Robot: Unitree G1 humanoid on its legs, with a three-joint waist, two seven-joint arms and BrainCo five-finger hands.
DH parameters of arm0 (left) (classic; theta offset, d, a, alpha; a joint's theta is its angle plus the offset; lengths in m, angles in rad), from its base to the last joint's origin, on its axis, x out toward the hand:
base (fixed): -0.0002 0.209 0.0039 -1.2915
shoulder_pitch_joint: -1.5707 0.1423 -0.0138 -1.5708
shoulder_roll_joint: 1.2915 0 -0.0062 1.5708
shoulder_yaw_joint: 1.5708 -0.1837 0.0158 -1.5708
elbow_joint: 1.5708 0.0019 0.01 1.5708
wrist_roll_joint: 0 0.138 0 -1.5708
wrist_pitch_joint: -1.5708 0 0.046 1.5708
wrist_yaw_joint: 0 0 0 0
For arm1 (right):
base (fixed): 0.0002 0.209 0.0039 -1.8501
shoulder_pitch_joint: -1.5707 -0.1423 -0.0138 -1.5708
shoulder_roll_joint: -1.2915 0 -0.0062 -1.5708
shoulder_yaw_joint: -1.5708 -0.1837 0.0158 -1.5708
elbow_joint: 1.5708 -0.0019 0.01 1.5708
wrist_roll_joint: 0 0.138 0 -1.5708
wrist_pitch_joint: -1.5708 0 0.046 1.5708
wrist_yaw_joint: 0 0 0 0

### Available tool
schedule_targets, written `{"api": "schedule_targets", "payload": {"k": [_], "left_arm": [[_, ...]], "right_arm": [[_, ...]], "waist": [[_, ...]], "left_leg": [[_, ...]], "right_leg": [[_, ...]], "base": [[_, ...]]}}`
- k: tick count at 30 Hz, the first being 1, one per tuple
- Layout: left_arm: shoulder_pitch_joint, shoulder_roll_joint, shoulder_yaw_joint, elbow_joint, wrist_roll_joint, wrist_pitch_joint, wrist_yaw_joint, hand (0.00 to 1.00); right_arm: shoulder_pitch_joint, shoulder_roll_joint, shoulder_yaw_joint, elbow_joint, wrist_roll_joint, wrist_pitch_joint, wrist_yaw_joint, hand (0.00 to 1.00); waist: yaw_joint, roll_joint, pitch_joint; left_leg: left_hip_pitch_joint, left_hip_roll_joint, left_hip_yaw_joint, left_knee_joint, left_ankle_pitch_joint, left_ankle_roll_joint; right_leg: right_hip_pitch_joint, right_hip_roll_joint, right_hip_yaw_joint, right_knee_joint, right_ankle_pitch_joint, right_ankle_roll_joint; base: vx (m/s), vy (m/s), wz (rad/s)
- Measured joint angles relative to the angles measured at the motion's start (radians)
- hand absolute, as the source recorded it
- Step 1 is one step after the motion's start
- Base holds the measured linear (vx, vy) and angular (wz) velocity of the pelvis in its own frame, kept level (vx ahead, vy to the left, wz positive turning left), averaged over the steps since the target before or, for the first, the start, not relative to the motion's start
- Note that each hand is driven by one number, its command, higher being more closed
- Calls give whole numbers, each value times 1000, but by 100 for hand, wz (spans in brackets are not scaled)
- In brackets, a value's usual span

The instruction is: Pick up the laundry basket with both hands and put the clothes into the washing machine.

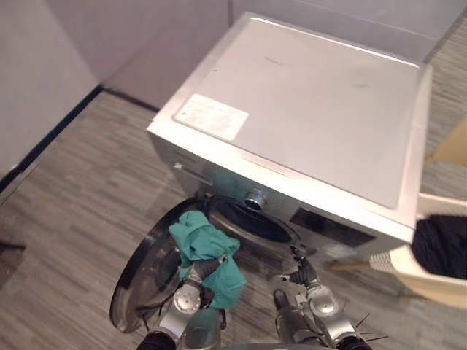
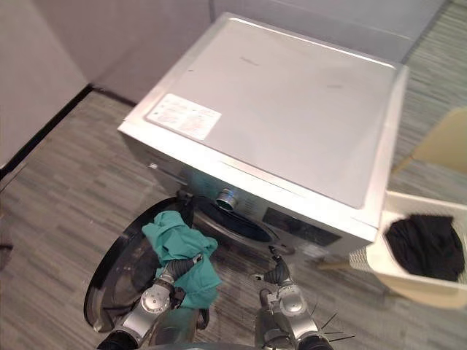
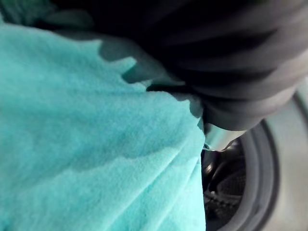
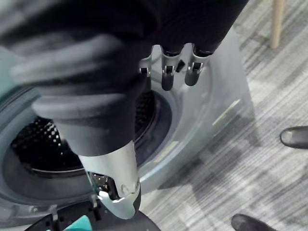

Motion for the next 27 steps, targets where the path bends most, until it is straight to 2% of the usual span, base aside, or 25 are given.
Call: {"api": "schedule_targets", "payload": {"k": [1, 2, 3, 4, 9, 11, 13, 15, 17, 18, 21, 23, 27], "left_arm": [[0, 0, 11, 0, -1, 0, 0, 100], [0, 0, 21, 1, -2, 1, 0, 100], [0, 1, 23, 1, -2, 1, 1, 100], [1, 3, 30, 1, -2, 1, 1, 100], [0, -14, 79, 30, -30, 6, 19, 100], [-7, -15, 113, 33, -66, 14, 24, 100], [-51, -10, 145, 33, -112, 21, 51, 100], [-92, -8, 169, 24, -132, 21, 71, 100], [-141, -6, 170, 3, -141, 21, 90, 100], [-177, -8, 171, -20, -143, 21, 99, 100], [-290, -26, 180, -60, -163, 21, 130, 100], [-374, -34, 189, -102, -172, 24, 145, 100], [-496, -35, 208, -182, -171, 39, 155, 100]], "right_arm": [[-6, 0, 6, 11, -4, 1, 1, 0], [1, -3, 3, 16, -12, 2, 0, 0], [14, -6, 2, 17, -15, 2, 0, 0], [26, -9, 2, 17, -21, 2, 0, 0], [32, -41, -17, 46, -19, 10, -20, 0], [24, -51, -41, 43, -10, 11, -26, 0], [-14, -54, -92, -16, 22, 17, -47, 0], [-25, -55, -106, -97, 45, 17, -66, 0], [-29, -49, -116, -178, 64, 17, -82, 0], [-34, -40, -116, -226, 75, 17, -85, 0], [-66, -16, -112, -353, 82, 18, -103, 0], [-111, 15, -110, -440, 85, 18, -125, 0], [-148, 43, -111, -568, 92, 13, -152, 0]], "waist": [[2, -8, 1], [-1, -8, 1], [-5, -5, 2], [-9, -4, 2], [-1, -3, 1], [-11, 0, 20], [-19, 0, 81], [-29, 3, 108], [-38, 2, 130], [-40, -5, 149], [-46, -13, 181], [-49, -16, 202], [-55, -22, 238]], "left_leg": [[4, 1, 23, 2, -2, 6], [8, 3, 36, 17, -5, 7], [13, 4, 36, 24, -15, 2], [20, 5, 32, 29, -25, -9], [5, 42, 40, 63, -53, -49], [-50, 67, 39, 162, -76, -45], [-143, 108, 37, 342, -114, -40], [-225, 137, 37, 464, -148, -36], [-290, 171, 37, 562, -221, -43], [-325, 190, 39, 619, -273, -45], [-497, 248, 35, 809, -339, -38], [-629, 289, 33, 901, -360, -34], [-776, 321, 18, 988, -366, -30]], "right_leg": [[-19, -41, -152, 59, -30, -35], [-22, -77, -271, 100, -61, -48], [-22, -82, -279, 112, -66, -41], [-17, -76, -275, 113, -70, -33], [-57, -26, -240, 129, -89, -43], [-113, -17, -229, 202, -103, -58], [-218, -15, -216, 368, -121, -64], [-312, -16, -213, 484, -136, -73], [-392, -15, -214, 578, -188, -82], [-436, -18, -212, 635, -236, -92], [-623, 0, -185, 797, -277, -90], [-764, 5, -186, 862, -276, -93], [-914, 1, -194, 928, -272, -93]], "base": [[-92, -4, -73], [-76, -39, -40], [-46, -50, -18], [-28, -49, -20], [-2, -69, -29], [23, -63, -32], [-65, -79, -47], [-148, -46, -44], [-144, -35, -41], [-127, -33, -28], [-263, -49, -38], [-259, -13, -53], [-157, -2, -27]]}}
